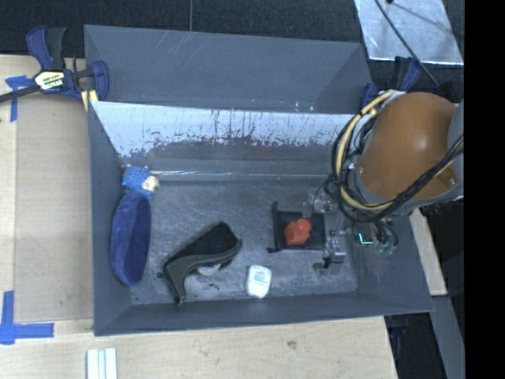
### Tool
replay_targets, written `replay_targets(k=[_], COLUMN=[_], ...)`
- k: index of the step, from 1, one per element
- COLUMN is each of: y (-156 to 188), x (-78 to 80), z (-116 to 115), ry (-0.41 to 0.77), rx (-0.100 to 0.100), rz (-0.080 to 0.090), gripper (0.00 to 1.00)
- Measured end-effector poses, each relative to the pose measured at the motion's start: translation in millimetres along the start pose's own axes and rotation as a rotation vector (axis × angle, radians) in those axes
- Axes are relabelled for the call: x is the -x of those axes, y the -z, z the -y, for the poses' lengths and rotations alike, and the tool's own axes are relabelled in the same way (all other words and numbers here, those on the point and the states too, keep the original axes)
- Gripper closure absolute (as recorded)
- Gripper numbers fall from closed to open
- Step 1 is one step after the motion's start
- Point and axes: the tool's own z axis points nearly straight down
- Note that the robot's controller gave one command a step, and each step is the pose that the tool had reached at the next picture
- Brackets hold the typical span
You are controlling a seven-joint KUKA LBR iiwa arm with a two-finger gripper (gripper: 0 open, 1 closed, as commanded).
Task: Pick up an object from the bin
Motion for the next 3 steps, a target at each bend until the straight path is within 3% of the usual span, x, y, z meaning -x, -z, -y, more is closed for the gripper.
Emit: replay_targets(k=[1,2,3], y=[-116,-111,-1], x=[45.4,46.1,47.5], z=[3,3,0], ry=[0.008,0.011,0.072], rx=[0.0,-0.001,-0.002], rz=[0.002,0.007,0.017], gripper=[0.0,1.0,1.0])
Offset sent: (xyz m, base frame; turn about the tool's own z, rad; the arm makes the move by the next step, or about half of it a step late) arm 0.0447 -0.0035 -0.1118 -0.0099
